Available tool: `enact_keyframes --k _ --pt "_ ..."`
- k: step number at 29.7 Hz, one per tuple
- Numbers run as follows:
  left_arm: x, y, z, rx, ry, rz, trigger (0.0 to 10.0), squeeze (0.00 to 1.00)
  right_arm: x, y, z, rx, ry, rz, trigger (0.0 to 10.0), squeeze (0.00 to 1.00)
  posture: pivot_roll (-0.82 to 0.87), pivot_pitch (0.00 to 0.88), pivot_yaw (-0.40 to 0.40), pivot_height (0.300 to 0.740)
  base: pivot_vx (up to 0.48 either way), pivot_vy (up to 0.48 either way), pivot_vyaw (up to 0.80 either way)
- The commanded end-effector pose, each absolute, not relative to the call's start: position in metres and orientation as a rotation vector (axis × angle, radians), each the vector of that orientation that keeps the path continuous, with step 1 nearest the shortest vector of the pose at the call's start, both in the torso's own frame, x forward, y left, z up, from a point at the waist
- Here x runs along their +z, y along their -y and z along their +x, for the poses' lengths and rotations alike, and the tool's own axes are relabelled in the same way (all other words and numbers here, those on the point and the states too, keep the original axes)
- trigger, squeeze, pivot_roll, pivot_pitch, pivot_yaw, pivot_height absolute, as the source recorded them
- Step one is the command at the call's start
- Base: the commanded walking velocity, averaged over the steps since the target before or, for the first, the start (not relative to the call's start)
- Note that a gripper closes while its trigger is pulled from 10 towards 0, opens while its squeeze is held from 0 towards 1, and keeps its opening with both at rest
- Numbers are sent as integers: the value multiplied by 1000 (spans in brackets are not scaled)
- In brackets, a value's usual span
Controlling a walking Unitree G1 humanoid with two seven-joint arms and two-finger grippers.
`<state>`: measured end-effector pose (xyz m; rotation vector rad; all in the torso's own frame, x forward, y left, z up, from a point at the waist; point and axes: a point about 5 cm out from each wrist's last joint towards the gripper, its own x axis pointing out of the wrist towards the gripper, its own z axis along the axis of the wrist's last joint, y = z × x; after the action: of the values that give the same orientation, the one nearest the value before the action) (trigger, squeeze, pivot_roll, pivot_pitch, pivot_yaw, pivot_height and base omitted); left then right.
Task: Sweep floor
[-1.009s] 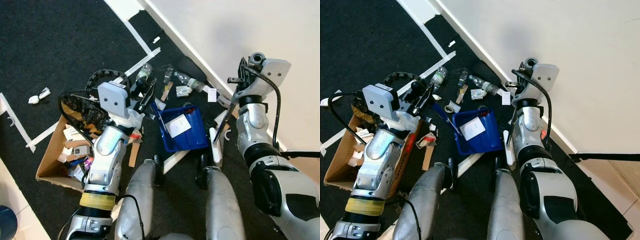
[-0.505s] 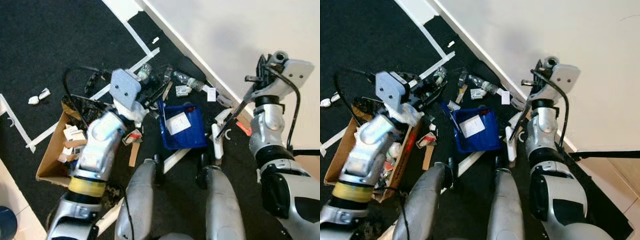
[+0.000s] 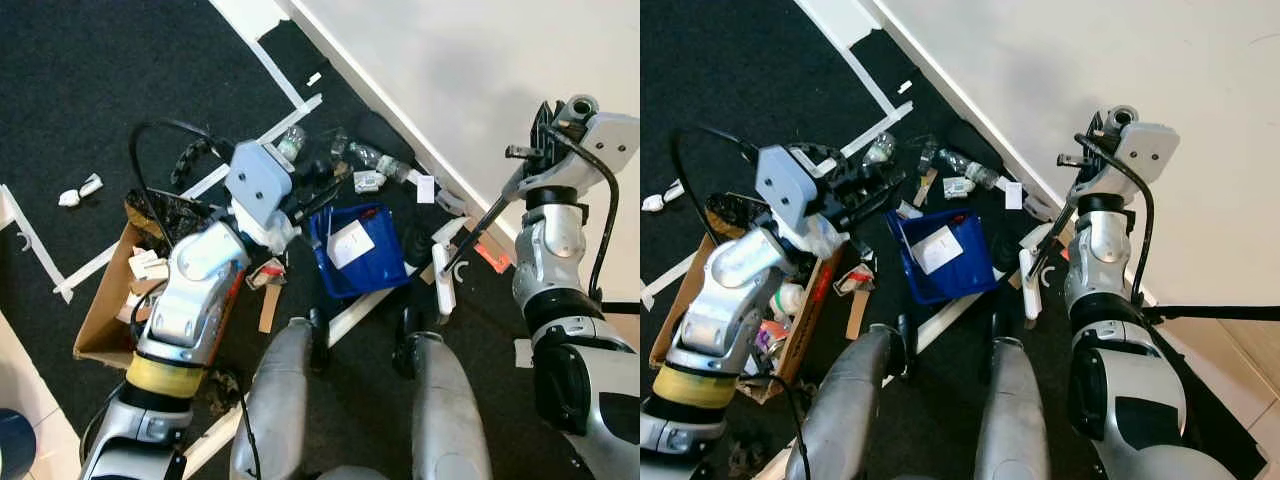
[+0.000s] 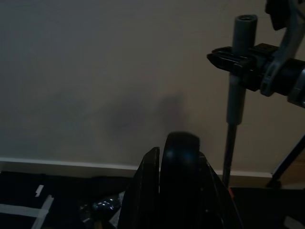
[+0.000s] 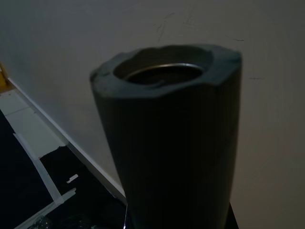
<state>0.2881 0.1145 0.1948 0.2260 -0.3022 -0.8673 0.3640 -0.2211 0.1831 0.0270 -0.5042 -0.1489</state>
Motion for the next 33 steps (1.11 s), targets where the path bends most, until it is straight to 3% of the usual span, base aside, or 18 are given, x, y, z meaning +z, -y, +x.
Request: enact_keyframes --k 1,10,17,25,33 --pt "195 -109 281 -899 319 209 10000 0 204 226 360 -160 632 13 10000 0 295 452 32 740 0 0 0" --pt "161 -82 257 -1018 241 215 10000 0 242 246 360 -252 734 -87 10000 0 281 466 24 740 0 0 0" --pt "160 -82 254 -1039 237 220 10000 0 250 260 357 -318 743 -149 10000 0 284 464 23 740 0 0 0" --pt "161 -84 255 -1031 238 230 10000 0 240 257 360 -285 668 -218 10000 0 289 465 24 740 0 0 0" --pt "159 -84 251 -1026 236 233 10000 0 213 249 356 -149 567 -396 10000 0 295 477 23 740 0 0 0"
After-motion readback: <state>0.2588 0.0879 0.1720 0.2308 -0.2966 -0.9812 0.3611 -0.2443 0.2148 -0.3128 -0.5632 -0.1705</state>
